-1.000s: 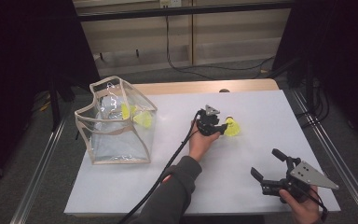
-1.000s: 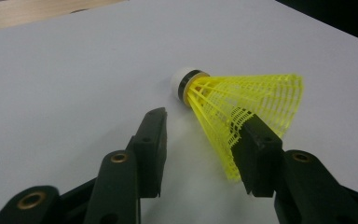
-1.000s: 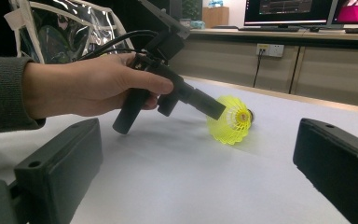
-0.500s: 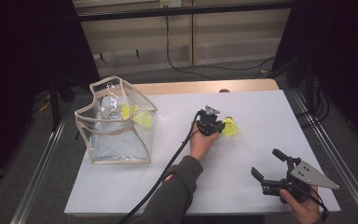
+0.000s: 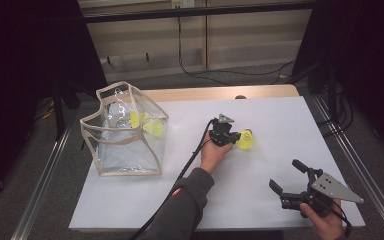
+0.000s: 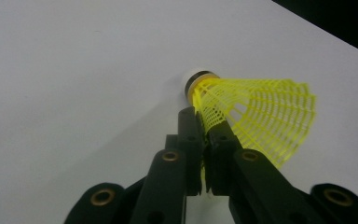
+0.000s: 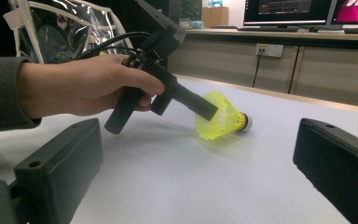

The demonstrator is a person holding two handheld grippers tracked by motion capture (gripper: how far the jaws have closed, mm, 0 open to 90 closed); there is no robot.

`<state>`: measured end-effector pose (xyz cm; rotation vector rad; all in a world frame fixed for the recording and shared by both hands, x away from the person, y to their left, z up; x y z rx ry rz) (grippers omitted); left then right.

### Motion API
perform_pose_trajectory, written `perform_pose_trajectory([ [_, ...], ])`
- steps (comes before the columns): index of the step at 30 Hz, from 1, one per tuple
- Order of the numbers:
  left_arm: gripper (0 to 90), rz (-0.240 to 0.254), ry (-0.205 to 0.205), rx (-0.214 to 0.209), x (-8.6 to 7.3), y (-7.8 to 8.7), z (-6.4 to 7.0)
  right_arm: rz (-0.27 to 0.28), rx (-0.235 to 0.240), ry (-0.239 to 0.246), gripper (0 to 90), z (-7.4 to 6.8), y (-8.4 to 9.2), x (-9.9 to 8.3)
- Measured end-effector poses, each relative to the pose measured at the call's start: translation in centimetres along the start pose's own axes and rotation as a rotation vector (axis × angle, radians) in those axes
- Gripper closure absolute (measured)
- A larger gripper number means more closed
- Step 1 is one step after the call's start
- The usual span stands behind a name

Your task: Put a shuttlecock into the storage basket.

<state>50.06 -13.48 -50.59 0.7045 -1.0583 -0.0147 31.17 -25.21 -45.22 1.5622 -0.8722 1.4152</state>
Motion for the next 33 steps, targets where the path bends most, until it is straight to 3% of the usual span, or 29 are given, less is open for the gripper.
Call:
perform_pose_trajectory([
  [10,78.9,0.025,0.01,0.005,0.0,-1.0,-0.1,-0.001,0.001,0.001,1.4,0.0,0.0,0.0],
  [18,77.3,0.024,-0.013,0.011,0.4,-1.6,0.1,0.0,0.001,0.005,1.5,0.0,-0.1,0.0],
  [25,70.8,-0.023,-0.1,-0.009,0.4,-2.4,0.9,-0.003,-0.002,0.004,1.5,0.1,0.0,-0.1],
  [29,81.7,-0.024,-0.074,-0.005,0.4,-2.3,0.6,-0.003,-0.001,0.004,1.5,0.1,0.0,-0.1],
  [33,85.7,-0.019,-0.037,0.001,0.5,-2.0,0.6,-0.003,-0.001,0.004,1.5,0.1,0.0,-0.1],
])
Point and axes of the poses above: each handheld gripper's, and its own axes: y roughly backward along the jaws, x roughly out of its top, z roughly to its right, the point moved 9 cm from there along -y, roughly forward along the jaws, and after that the axes turned 6 degrees about -x, right-handed, at the moved point
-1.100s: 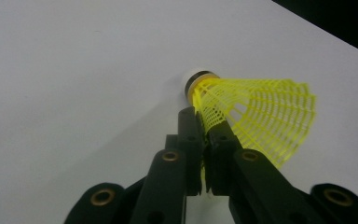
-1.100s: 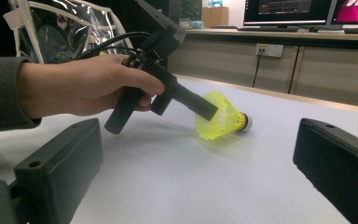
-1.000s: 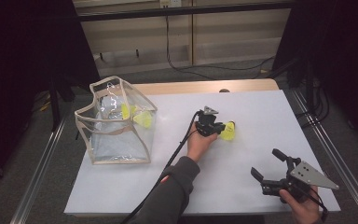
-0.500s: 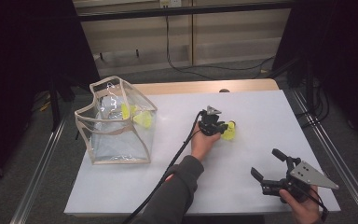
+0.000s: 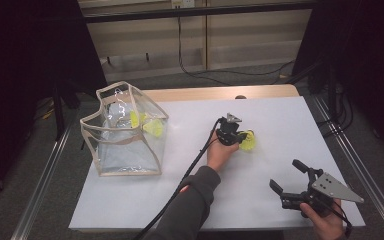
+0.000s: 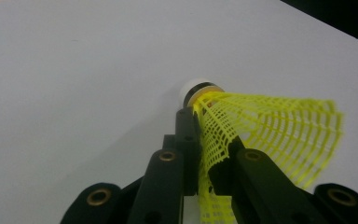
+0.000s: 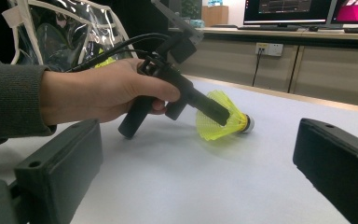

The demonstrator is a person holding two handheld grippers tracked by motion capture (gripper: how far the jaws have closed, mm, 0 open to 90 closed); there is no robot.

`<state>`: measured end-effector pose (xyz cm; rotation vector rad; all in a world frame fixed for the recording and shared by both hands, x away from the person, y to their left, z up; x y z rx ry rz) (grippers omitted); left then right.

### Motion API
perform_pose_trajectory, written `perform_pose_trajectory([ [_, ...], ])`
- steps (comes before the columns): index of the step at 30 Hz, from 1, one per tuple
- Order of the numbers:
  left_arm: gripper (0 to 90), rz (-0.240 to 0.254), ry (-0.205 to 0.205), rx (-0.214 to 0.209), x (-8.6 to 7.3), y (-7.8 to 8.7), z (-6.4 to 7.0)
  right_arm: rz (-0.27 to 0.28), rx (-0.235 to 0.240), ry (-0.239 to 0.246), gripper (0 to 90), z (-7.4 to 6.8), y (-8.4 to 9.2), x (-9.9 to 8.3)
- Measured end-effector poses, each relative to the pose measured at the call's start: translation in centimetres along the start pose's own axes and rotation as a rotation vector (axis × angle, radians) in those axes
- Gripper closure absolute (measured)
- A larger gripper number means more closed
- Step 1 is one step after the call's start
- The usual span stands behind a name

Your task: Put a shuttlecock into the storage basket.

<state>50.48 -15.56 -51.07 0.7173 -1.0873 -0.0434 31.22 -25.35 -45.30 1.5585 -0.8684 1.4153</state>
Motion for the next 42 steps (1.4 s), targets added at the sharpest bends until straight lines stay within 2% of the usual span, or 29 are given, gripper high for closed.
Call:
perform_pose_trajectory([
  [2,86.0,-0.003,-0.007,-0.003,0.1,0.2,0.2,0.0,0.001,-0.002,1.5,0.0,0.0,0.0],
  [7,86.1,0.003,0.009,-0.032,0.6,1.0,0.7,0.001,0.0,0.0,1.5,0.0,0.0,0.0],
  [13,86.3,-0.007,0.002,-0.037,0.8,1.9,0.7,0.002,0.001,-0.001,1.5,-0.1,0.0,0.1],
  [23,86.6,-0.012,0.029,-0.074,1.1,3.2,1.1,0.003,0.001,0.004,1.5,-0.1,0.0,0.1],
  [31,86.9,-0.026,0.044,-0.094,1.1,4.1,1.0,0.004,0.003,0.003,1.4,-0.1,0.0,0.1],
  [42,86.9,-0.02,0.061,-0.122,1.5,5.4,1.0,0.003,0.001,0.004,1.4,-0.1,-0.1,0.1],
])
Point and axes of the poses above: each handheld gripper's, and its own axes: y roughly backward along the jaws, x roughly out of its top, z roughly to its right, the point moved 9 cm from there along -y, roughly forward along the jaws, and after that the axes turned 6 degrees about -x, right-handed, at the moved point
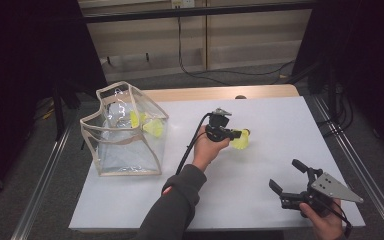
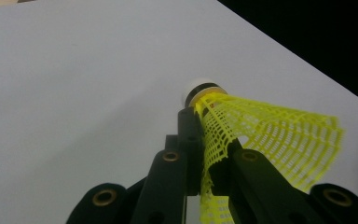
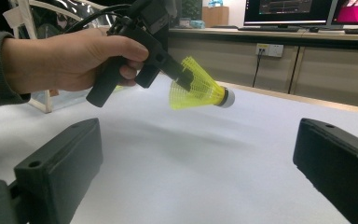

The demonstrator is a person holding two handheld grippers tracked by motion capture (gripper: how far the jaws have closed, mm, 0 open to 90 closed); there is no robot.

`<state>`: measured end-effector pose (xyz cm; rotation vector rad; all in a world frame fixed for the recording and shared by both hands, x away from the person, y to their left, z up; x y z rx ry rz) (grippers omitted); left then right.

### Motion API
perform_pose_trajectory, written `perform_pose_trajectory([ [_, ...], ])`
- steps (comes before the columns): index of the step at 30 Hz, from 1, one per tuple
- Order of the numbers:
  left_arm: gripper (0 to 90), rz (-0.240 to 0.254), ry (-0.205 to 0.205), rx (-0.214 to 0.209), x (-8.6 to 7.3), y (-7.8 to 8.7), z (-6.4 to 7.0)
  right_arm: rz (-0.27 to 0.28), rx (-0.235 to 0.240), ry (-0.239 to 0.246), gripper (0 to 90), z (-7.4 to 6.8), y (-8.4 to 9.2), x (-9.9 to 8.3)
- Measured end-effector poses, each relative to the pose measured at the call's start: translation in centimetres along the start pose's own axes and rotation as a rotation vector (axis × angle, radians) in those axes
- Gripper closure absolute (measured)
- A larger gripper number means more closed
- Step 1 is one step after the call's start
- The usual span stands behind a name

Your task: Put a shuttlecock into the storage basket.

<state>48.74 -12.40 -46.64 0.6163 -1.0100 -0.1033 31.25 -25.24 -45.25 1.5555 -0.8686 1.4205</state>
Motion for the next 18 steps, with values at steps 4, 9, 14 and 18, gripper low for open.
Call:
perform_pose_trajectory([
  [4,86.9,-0.004,0.005,-0.001,0.0,0.3,0.0,0.001,0.002,0.0,1.4,0.0,0.0,0.0],
  [9,87.0,-0.001,0.01,-0.009,0.2,0.8,0.1,-0.001,0.0,0.0,1.4,0.0,0.0,0.0],
  [14,87.0,-0.008,0.007,-0.006,0.3,1.3,-0.1,0.0,0.001,-0.002,1.4,0.0,0.0,0.0],
  [18,87.0,-0.014,0.006,-0.006,0.4,1.8,-0.1,0.0,0.0,0.0,1.4,0.0,0.0,0.0],
])
Point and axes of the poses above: each handheld gripper's, and its own axes: y roughly backward along the jaws, x roughly out of its top, z roughly to its right, the point moved 9 cm from there along -y, roughly forward along the jaws, and after that the axes turned 6 degrees about -x, right-handed, at the moved point
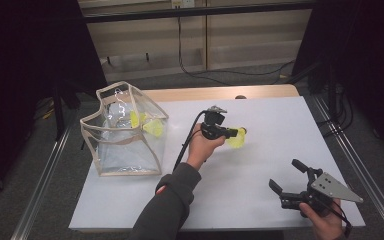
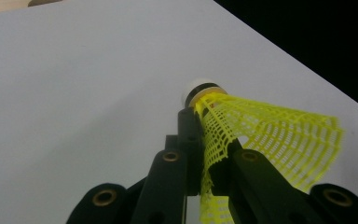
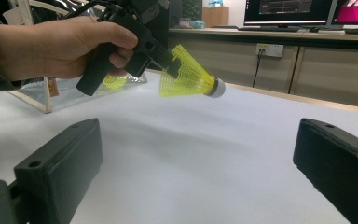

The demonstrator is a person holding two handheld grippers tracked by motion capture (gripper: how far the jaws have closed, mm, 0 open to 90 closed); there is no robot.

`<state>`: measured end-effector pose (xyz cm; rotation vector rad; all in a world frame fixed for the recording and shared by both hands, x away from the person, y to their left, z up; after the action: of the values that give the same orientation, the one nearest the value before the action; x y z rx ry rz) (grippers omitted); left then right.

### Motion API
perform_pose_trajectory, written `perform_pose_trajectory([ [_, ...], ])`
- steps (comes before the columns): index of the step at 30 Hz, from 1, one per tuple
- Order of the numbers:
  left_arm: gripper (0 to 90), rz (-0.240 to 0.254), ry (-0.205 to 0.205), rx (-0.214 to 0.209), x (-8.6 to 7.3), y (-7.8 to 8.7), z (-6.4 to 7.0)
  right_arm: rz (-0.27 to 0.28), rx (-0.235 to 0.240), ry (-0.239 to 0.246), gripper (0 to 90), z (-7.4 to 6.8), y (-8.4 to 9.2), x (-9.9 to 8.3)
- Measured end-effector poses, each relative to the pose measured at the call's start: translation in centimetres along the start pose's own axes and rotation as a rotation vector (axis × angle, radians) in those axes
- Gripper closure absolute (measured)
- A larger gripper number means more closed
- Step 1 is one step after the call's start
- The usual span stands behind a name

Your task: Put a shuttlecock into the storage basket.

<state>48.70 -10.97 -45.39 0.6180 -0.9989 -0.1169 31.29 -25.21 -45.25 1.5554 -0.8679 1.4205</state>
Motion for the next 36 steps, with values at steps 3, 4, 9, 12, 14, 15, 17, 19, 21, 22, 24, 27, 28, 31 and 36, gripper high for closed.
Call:
perform_pose_trajectory([
  [3,87.0,0.01,0.009,0.001,0.2,0.4,-0.1,0.0,0.0,-0.002,1.4,0.0,0.0,0.0],
  [4,87.0,0.007,0.012,0.003,0.2,0.6,-0.2,0.001,0.0,-0.003,1.4,0.0,0.0,0.0],
  [9,87.0,0.001,0.011,0.009,0.2,1.0,-0.4,0.001,0.003,-0.001,1.4,-0.1,0.0,0.0],
  [12,87.0,0.001,0.008,0.01,0.3,1.2,-0.4,0.001,0.001,-0.001,1.4,0.0,0.0,0.0],
  [14,87.0,0.004,0.01,0.013,0.3,1.4,-0.4,0.001,0.003,-0.001,1.4,-0.1,0.0,0.0],
  [15,87.0,0.006,0.012,0.015,0.4,1.4,-0.5,0.001,0.002,0.0,1.4,-0.1,0.0,0.0],
  [17,87.0,0.002,0.014,0.016,0.4,1.6,-0.6,0.0,0.003,-0.001,1.4,-0.1,0.0,0.0],
  [19,87.0,0.001,0.013,0.02,0.4,1.9,-0.7,0.001,0.003,-0.002,1.4,-0.1,0.0,0.0],
  [21,87.0,0.003,0.014,0.023,0.5,2.1,-0.8,0.001,0.003,-0.002,1.4,-0.1,0.0,0.1],
  [22,87.0,0.003,0.015,0.025,0.5,2.2,-0.8,0.001,0.004,-0.001,1.4,-0.1,0.0,0.0],
  [24,87.0,-0.003,0.014,0.028,0.5,2.4,-0.8,0.001,0.004,-0.002,1.4,-0.1,0.0,0.0],
  [27,87.0,0.002,0.023,0.02,0.5,2.6,-0.7,0.002,0.005,-0.002,1.4,-0.1,0.0,0.1],
  [28,87.0,-0.003,0.022,0.019,0.5,2.7,-0.7,0.002,0.005,-0.001,1.4,-0.1,0.0,0.1],
  [31,87.0,0.003,0.031,0.017,0.6,2.9,-0.8,0.002,0.004,-0.001,1.4,-0.1,0.0,0.1],
  [36,87.1,0.004,0.032,0.022,0.8,3.4,-0.9,0.002,0.004,-0.001,1.4,-0.1,0.0,0.1],
])
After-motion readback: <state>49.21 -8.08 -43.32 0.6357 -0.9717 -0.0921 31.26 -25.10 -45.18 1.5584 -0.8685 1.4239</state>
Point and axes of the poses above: each handheld gripper's, and its own axes: y roughly backward along the jaws, x roughly out of its top, z roughly to its right, the point moved 9 cm from there along -y, roughly forward along the jaws, and after that the axes turned 6 degrees about -x, right-handed, at the moved point
